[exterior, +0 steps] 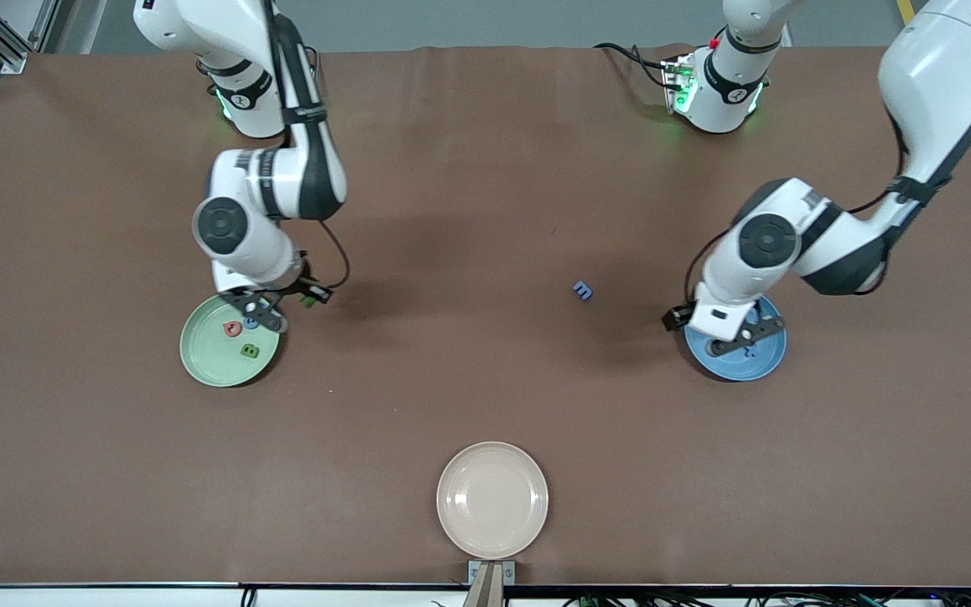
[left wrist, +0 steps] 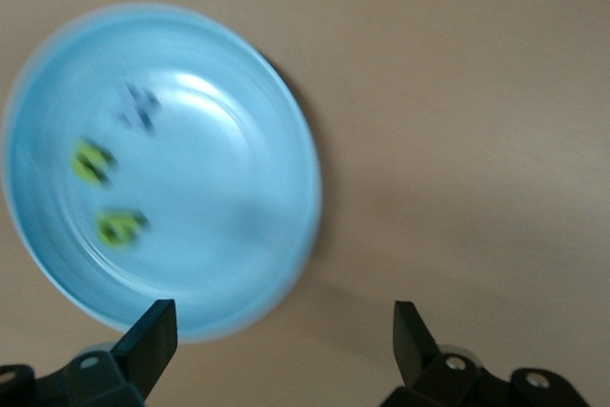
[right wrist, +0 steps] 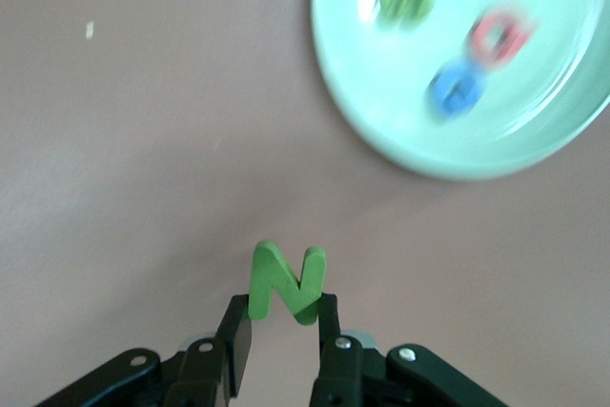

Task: Sort upper and lower case letters into plates
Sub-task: 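Place the N on the green plate while the left gripper grasps blue e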

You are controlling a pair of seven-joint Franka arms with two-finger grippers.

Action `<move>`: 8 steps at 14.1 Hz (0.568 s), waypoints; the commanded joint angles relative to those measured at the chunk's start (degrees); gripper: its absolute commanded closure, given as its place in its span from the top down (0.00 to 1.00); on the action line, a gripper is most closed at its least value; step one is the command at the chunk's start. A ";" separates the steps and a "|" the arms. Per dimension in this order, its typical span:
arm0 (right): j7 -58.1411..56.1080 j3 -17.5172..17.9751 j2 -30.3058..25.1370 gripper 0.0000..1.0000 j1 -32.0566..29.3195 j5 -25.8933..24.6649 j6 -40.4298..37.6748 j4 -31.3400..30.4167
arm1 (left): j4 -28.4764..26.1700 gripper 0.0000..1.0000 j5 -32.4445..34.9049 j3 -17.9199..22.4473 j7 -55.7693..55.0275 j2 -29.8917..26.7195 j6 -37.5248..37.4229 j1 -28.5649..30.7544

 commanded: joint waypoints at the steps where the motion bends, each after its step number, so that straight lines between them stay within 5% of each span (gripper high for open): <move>1: -12.57 -5.46 -0.76 0.00 -0.10 -2.38 -0.24 -1.20 | 0.51 1.00 -0.55 0.27 -13.27 0.11 -0.74 -6.28; 5: -24.21 -5.74 -0.58 0.00 -6.34 -2.12 3.34 -4.08 | 0.51 1.00 -0.20 0.36 -20.59 2.03 4.25 -10.25; 8: -25.46 -4.78 -0.40 0.00 -8.44 -1.59 4.68 -5.24 | 0.86 1.00 0.24 5.96 -25.95 2.92 8.39 -17.78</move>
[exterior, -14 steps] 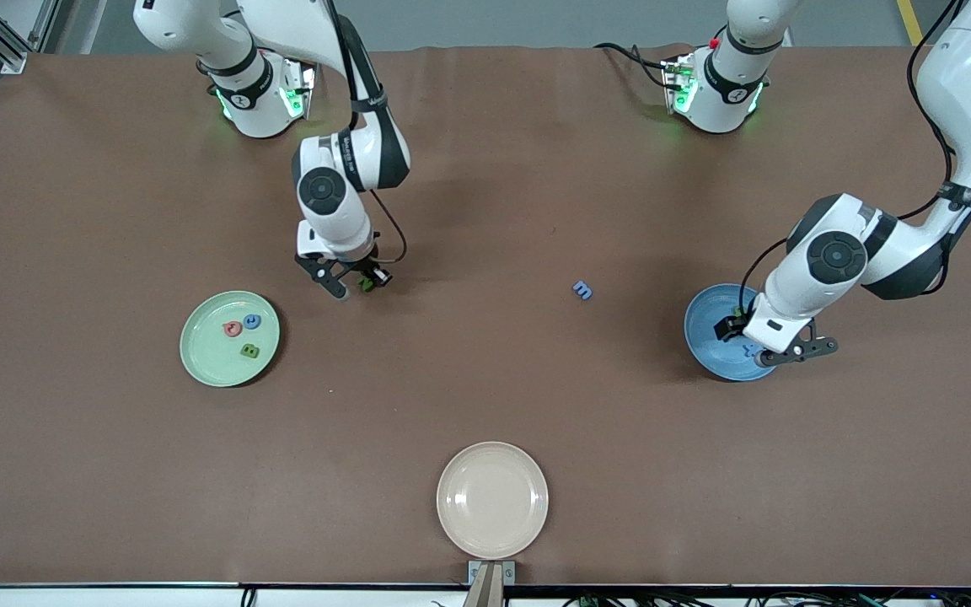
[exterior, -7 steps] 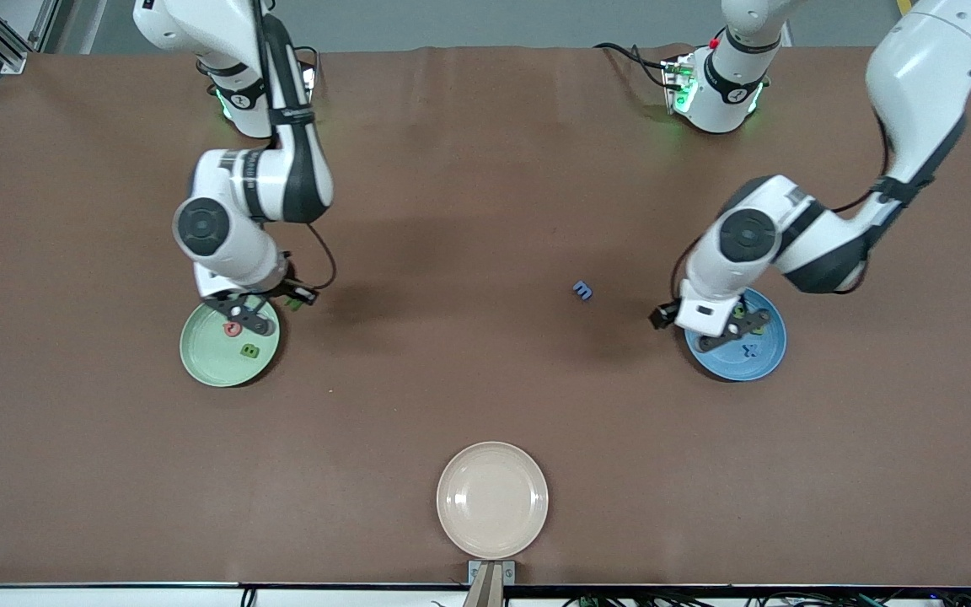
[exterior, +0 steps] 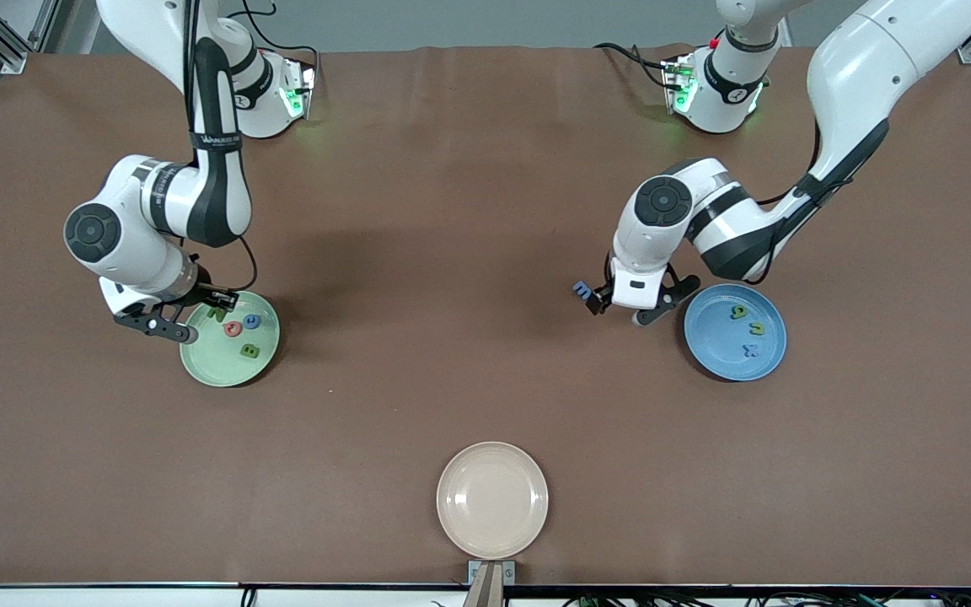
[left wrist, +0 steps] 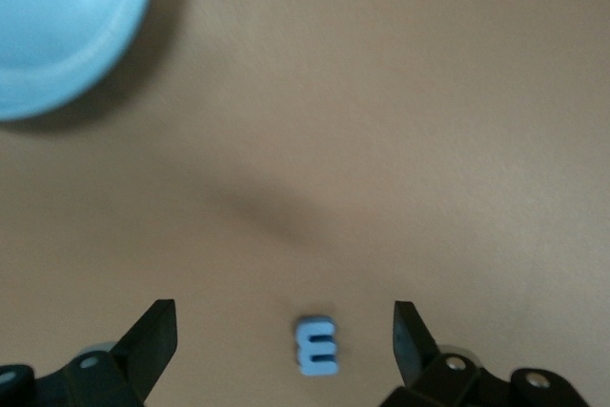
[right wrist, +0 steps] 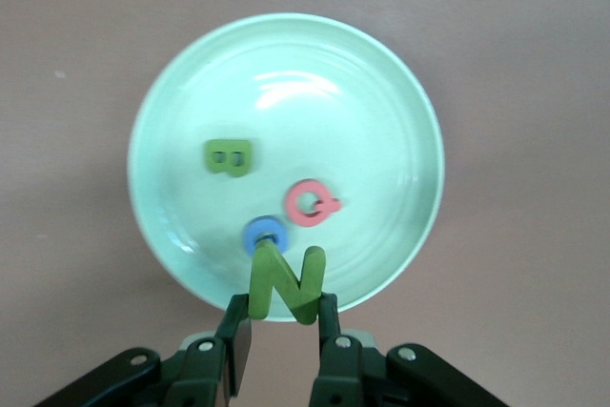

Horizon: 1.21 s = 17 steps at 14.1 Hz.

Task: Sort upper and lower case letters into plates
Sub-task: 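Place the N on the green plate while the left gripper grasps blue e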

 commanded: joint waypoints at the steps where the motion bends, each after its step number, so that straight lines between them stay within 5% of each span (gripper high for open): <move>1: -0.69 3.65 -0.54 0.00 -3.73 -0.05 1.56 -0.92 | 0.91 1.00 0.25 5.60 -4.12 1.06 3.90 -6.79; 7: -3.59 16.76 -0.54 0.01 -18.16 0.13 4.11 -0.92 | 0.04 0.94 0.25 7.38 -5.10 2.46 7.17 -8.83; 11: -3.59 18.18 -0.01 0.04 -19.49 0.13 4.20 -0.92 | -0.05 0.72 0.25 7.73 -5.10 3.78 7.26 -9.09; 17: -3.50 18.62 1.13 0.10 -20.19 0.13 4.02 -0.92 | 0.03 0.67 0.33 10.54 -5.10 4.22 7.35 -11.73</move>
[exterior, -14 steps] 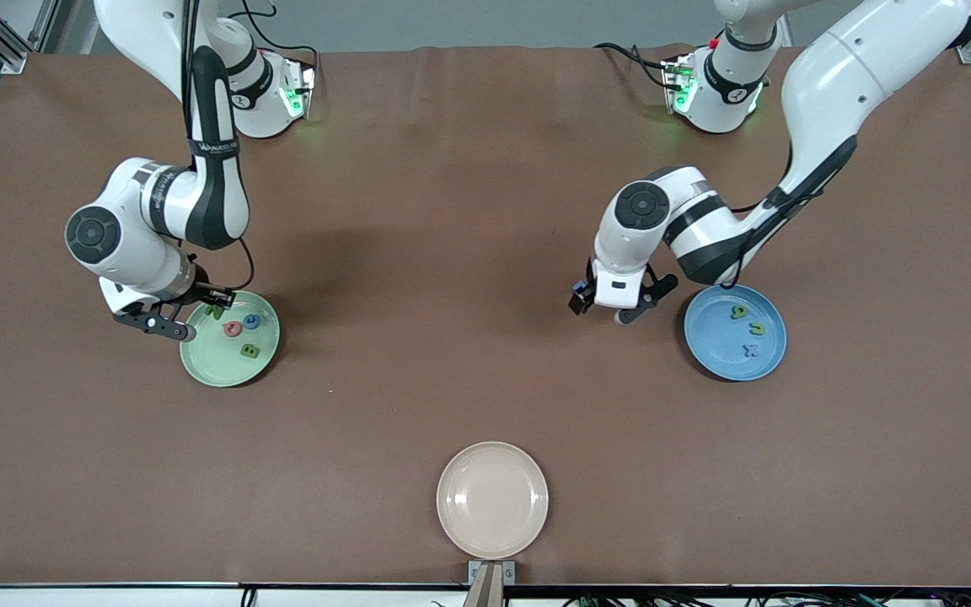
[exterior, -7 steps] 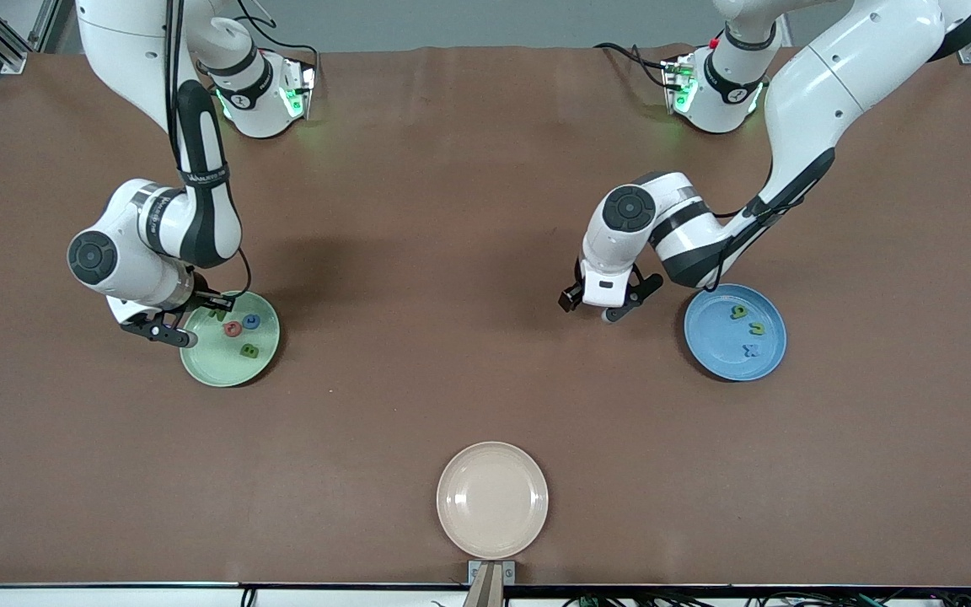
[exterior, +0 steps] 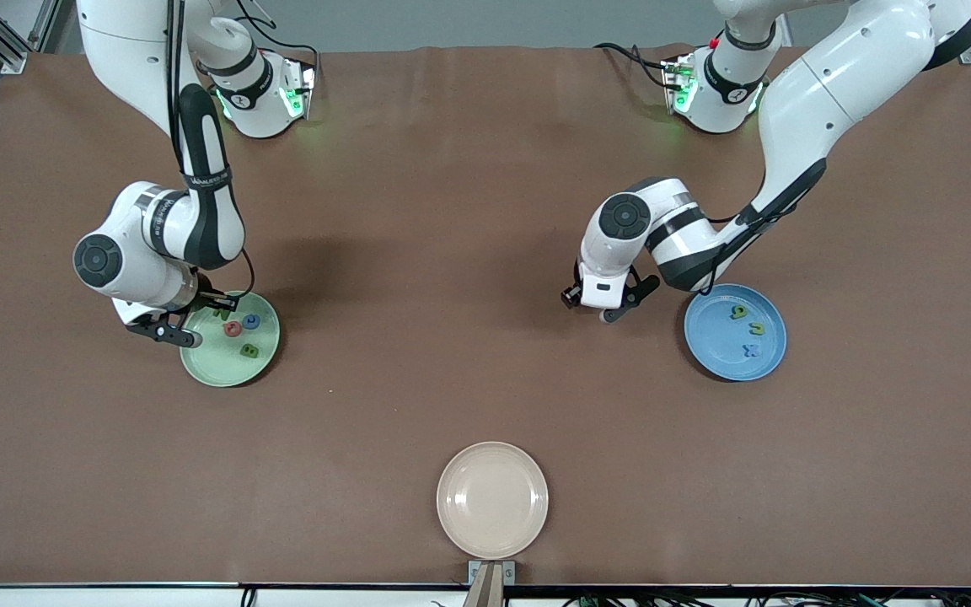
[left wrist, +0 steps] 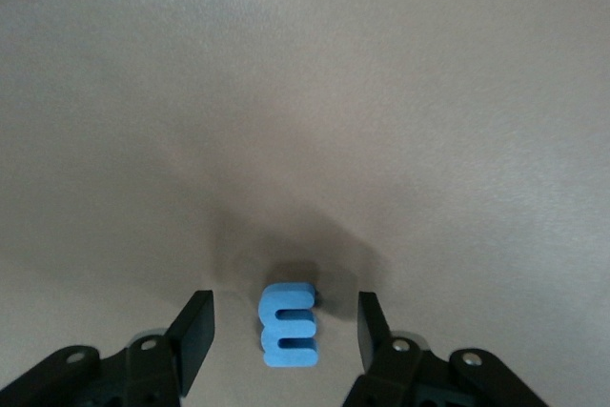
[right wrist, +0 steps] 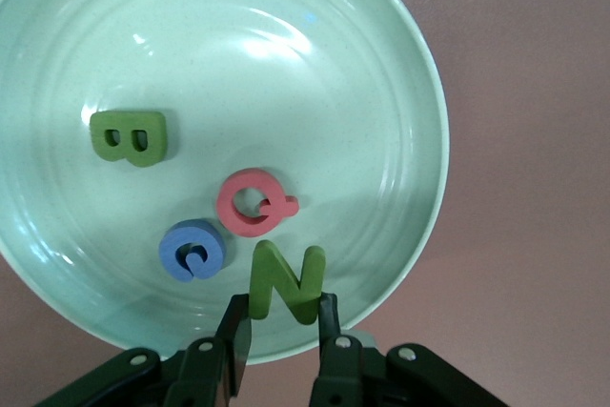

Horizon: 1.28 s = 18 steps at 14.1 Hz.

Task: Sort upper and lower case letters into plates

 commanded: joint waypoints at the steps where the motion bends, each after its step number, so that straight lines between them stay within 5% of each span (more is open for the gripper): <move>1: -0.44 0.99 0.09 0.10 -1.45 0.09 0.23 -0.10 | 0.07 0.67 0.24 0.61 -0.43 0.00 1.28 -0.87; 2: -0.44 0.99 0.36 0.17 -1.62 0.09 0.22 -0.10 | 0.07 0.66 0.24 0.61 -0.43 0.01 1.46 -0.87; 3: -0.44 0.99 0.88 0.44 -1.71 0.09 0.22 0.08 | 0.07 0.65 0.24 0.61 -0.52 0.01 1.46 -0.87; 4: -0.35 0.99 0.97 0.89 -1.71 0.09 0.14 0.08 | 0.07 0.64 0.24 0.61 -0.52 0.01 1.46 -0.87; 5: -0.44 0.99 0.97 1.00 -1.80 0.09 0.05 0.08 | 0.07 0.61 0.24 0.61 -0.52 0.18 1.46 -0.95; 10: -0.70 0.72 0.89 1.00 -1.71 -0.79 -1.52 4.02 | -0.02 0.52 0.24 0.61 -0.60 0.27 1.46 -0.95; 16: -6.42 0.64 0.89 1.00 -5.14 -3.34 -8.02 14.56 | 0.07 0.17 0.15 0.61 -0.52 0.18 1.46 -1.04; 18: -5.89 0.55 1.06 1.00 -6.71 -4.48 -15.03 20.87 | 0.16 0.14 -0.02 0.52 -0.43 -0.26 1.37 -1.13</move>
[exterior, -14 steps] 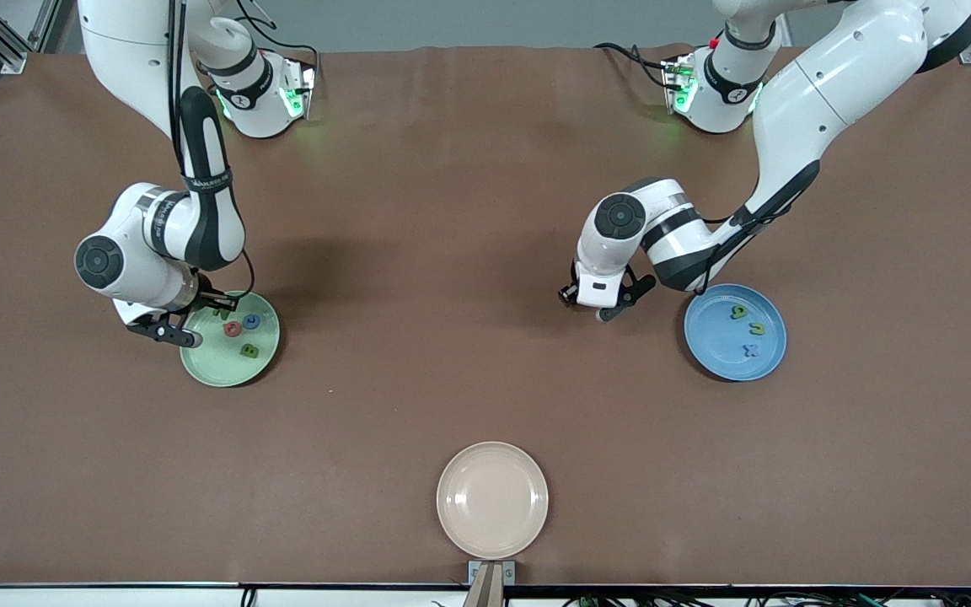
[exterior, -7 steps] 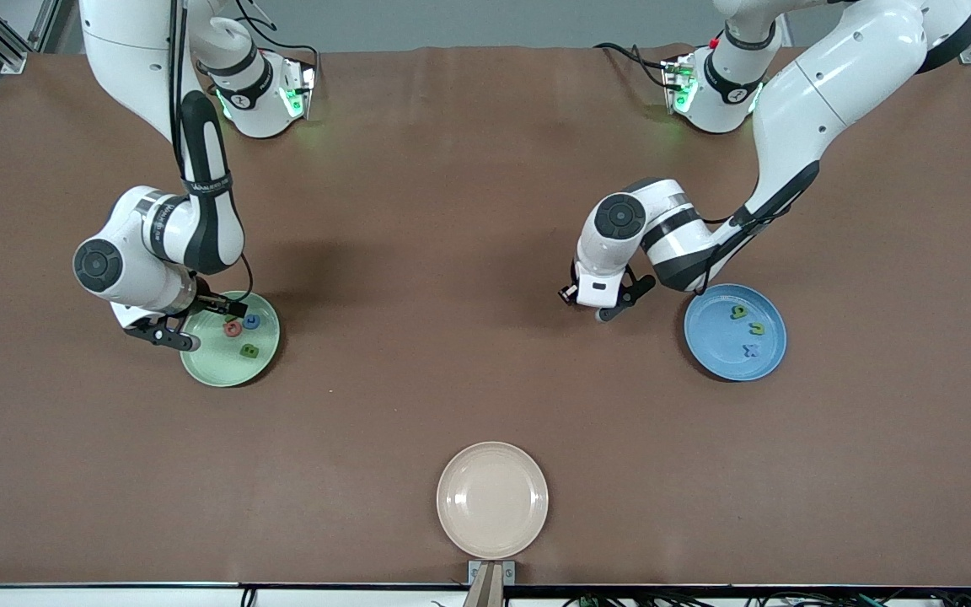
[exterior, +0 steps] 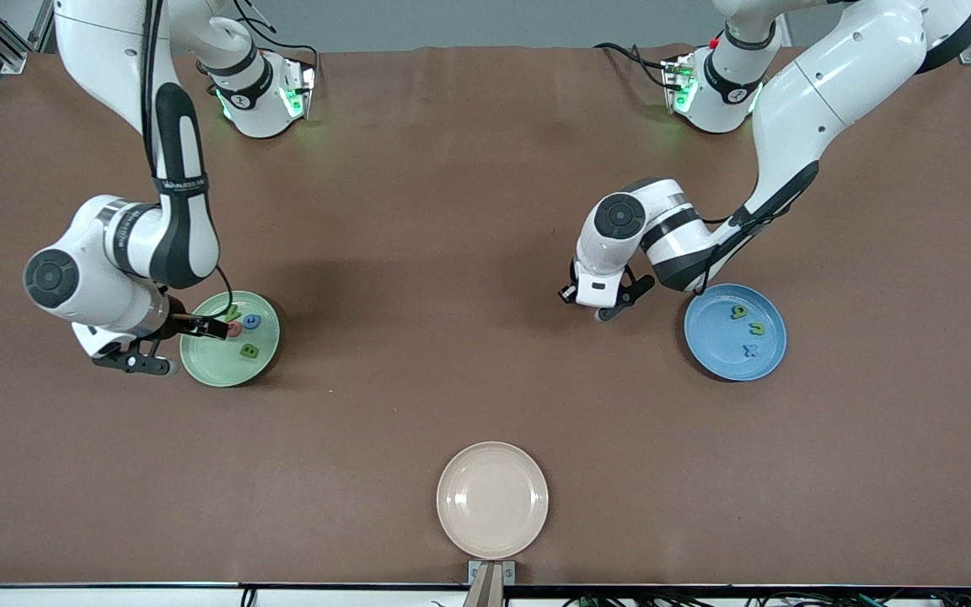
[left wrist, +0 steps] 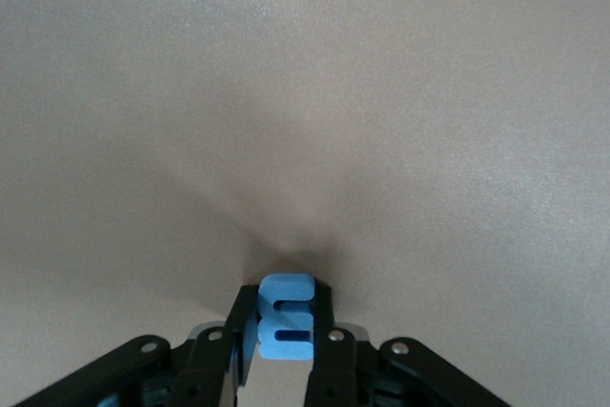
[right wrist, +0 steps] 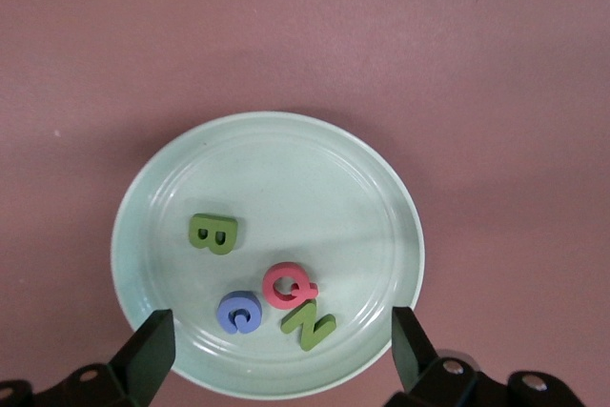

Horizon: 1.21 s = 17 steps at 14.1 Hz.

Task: Sort upper and lower case letters into plates

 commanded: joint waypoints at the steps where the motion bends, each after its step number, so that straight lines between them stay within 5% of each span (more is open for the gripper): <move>1: -0.24 0.51 0.22 1.00 -3.03 -1.86 -8.82 8.94 | 0.33 0.13 -0.20 0.23 -0.25 -0.96 0.33 -0.30; 6: -0.15 0.60 0.75 1.00 -7.95 -5.29 -23.42 22.22 | 1.74 0.13 -1.25 -1.70 3.25 -5.09 -2.56 3.56; 13: 1.24 1.99 0.48 1.00 -12.15 -4.94 -29.92 29.51 | -0.80 0.13 -1.87 -14.35 25.82 -5.18 -11.79 27.19; 17: 9.59 23.75 -1.97 1.00 -27.17 -15.10 -33.81 35.51 | -4.40 0.13 1.10 -15.51 36.20 -5.35 -11.71 35.90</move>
